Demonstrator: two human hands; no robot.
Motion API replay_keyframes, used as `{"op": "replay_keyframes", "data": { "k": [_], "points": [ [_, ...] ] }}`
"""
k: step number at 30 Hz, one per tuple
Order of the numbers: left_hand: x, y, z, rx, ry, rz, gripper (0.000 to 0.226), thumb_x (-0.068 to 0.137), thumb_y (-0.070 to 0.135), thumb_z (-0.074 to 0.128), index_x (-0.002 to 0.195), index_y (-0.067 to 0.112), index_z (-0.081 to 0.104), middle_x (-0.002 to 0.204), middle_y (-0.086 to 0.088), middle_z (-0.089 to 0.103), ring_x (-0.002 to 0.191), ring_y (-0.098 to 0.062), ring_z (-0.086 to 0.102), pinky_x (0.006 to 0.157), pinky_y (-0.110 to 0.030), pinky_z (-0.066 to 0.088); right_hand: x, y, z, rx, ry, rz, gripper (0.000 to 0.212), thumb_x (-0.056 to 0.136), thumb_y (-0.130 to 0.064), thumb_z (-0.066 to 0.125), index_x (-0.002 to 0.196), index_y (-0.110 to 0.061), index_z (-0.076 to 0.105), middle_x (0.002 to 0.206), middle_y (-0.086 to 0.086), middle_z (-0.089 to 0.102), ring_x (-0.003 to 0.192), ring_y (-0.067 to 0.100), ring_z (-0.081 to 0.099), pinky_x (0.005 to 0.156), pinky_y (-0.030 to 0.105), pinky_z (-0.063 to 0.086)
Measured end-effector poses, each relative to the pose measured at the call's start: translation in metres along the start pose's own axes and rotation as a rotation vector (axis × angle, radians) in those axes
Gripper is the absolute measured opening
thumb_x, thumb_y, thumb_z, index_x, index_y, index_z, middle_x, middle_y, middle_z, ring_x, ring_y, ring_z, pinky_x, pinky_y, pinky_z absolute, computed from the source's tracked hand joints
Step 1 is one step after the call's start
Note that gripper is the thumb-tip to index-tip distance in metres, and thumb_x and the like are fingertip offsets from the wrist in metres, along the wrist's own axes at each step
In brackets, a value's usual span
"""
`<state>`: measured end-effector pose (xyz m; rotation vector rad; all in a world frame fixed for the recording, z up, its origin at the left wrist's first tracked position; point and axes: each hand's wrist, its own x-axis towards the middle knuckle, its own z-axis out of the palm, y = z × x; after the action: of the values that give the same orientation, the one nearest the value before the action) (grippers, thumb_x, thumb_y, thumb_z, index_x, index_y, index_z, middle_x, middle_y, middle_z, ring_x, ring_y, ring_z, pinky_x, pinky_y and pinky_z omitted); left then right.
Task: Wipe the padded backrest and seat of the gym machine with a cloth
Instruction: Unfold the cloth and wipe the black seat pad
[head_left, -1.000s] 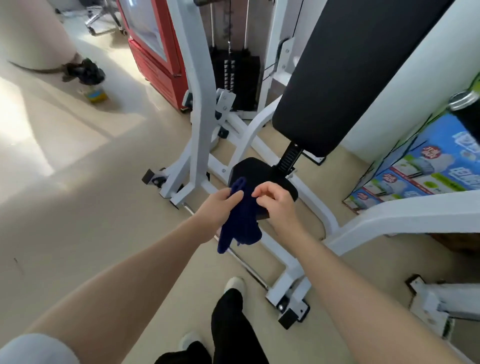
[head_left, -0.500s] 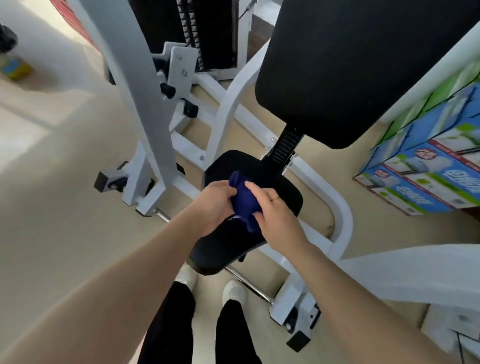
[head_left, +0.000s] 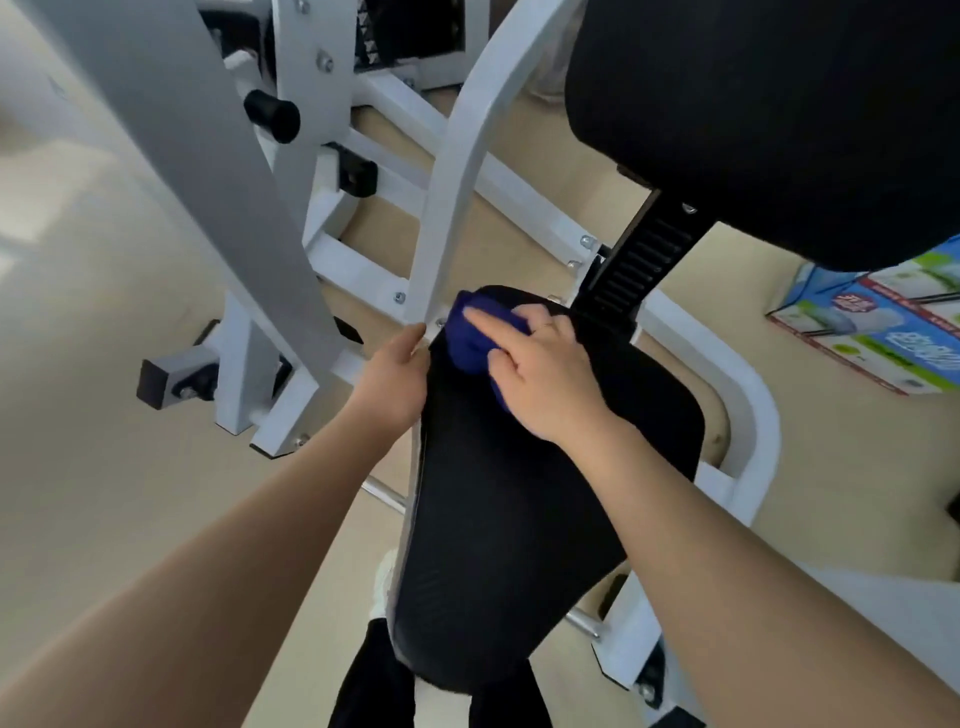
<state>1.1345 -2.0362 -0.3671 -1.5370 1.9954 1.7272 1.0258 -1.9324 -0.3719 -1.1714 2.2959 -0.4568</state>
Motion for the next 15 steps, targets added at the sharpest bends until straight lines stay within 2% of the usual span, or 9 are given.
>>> {"op": "replay_keyframes", "data": {
  "k": [2, 3, 5, 6, 9, 11, 13, 15],
  "points": [
    [0.009, -0.009, 0.001, -0.167, -0.049, -0.002, 0.033, 0.097, 0.010, 0.033, 0.110, 0.029, 0.056, 0.121, 0.001, 0.058, 0.122, -0.020, 0.049, 0.100, -0.029, 0.037, 0.012, -0.006, 0.020, -0.207, -0.067, -0.098, 0.046, 0.097, -0.046, 0.035, 0.142, -0.045, 0.029, 0.142, 0.004, 0.031, 0.122, 0.028, 0.030, 0.101, 0.042, 0.029],
    [0.010, -0.012, 0.001, -0.219, -0.052, -0.015, 0.036, 0.095, 0.007, 0.032, 0.109, 0.030, 0.056, 0.117, 0.004, 0.059, 0.117, -0.017, 0.052, 0.097, -0.027, 0.038, 0.019, -0.004, 0.022, -0.271, -0.054, -0.134, 0.045, 0.097, -0.048, 0.033, 0.142, -0.045, 0.028, 0.141, 0.004, 0.032, 0.121, 0.028, 0.031, 0.099, 0.042, 0.029],
    [0.013, -0.018, 0.001, -0.253, -0.034, -0.035, 0.043, 0.092, 0.003, 0.031, 0.117, 0.029, 0.056, 0.121, 0.007, 0.058, 0.117, -0.011, 0.050, 0.097, -0.023, 0.035, 0.035, 0.007, 0.023, -0.345, -0.005, -0.164, 0.044, 0.098, -0.044, 0.032, 0.142, -0.044, 0.029, 0.136, 0.005, 0.036, 0.116, 0.029, 0.035, 0.094, 0.042, 0.031],
    [0.014, -0.021, 0.000, -0.247, -0.022, -0.042, 0.046, 0.091, 0.003, 0.031, 0.123, 0.026, 0.054, 0.125, 0.007, 0.056, 0.120, -0.011, 0.048, 0.101, -0.024, 0.033, 0.045, 0.012, 0.022, -0.366, 0.013, -0.131, 0.043, 0.099, -0.043, 0.032, 0.142, -0.043, 0.030, 0.133, 0.007, 0.039, 0.115, 0.030, 0.036, 0.092, 0.042, 0.032],
    [0.015, -0.024, -0.007, -0.220, -0.061, -0.066, 0.050, 0.090, -0.001, 0.031, 0.130, 0.021, 0.051, 0.132, 0.007, 0.052, 0.125, -0.009, 0.043, 0.109, -0.025, 0.027, 0.071, 0.017, 0.021, -0.354, 0.068, 0.161, 0.042, 0.100, -0.042, 0.030, 0.142, -0.039, 0.032, 0.132, 0.011, 0.041, 0.116, 0.032, 0.039, 0.090, 0.043, 0.036],
    [0.013, -0.023, -0.013, -0.268, -0.109, -0.080, 0.048, 0.091, -0.001, 0.031, 0.129, 0.020, 0.052, 0.133, 0.007, 0.053, 0.126, -0.009, 0.043, 0.110, -0.027, 0.028, 0.067, 0.011, 0.022, -0.275, 0.051, 0.215, 0.045, 0.098, -0.046, 0.032, 0.142, -0.036, 0.034, 0.131, 0.012, 0.043, 0.114, 0.033, 0.044, 0.087, 0.043, 0.041],
    [0.011, -0.019, -0.017, -0.359, -0.134, -0.106, 0.039, 0.094, 0.007, 0.035, 0.124, 0.021, 0.056, 0.128, 0.005, 0.058, 0.122, -0.008, 0.049, 0.109, -0.029, 0.033, 0.043, 0.001, 0.026, -0.216, 0.047, 0.122, 0.047, 0.094, -0.049, 0.042, 0.139, -0.035, 0.040, 0.118, 0.012, 0.051, 0.102, 0.033, 0.053, 0.078, 0.039, 0.046],
    [0.011, -0.017, -0.019, -0.417, -0.135, -0.128, 0.030, 0.096, 0.020, 0.037, 0.111, 0.026, 0.062, 0.115, 0.009, 0.064, 0.111, -0.004, 0.056, 0.102, -0.026, 0.040, 0.010, -0.014, 0.031, -0.192, 0.111, -0.098, 0.043, 0.087, -0.045, 0.053, 0.128, -0.034, 0.055, 0.094, 0.009, 0.058, 0.078, 0.030, 0.060, 0.060, 0.030, 0.044]
  ]
}}
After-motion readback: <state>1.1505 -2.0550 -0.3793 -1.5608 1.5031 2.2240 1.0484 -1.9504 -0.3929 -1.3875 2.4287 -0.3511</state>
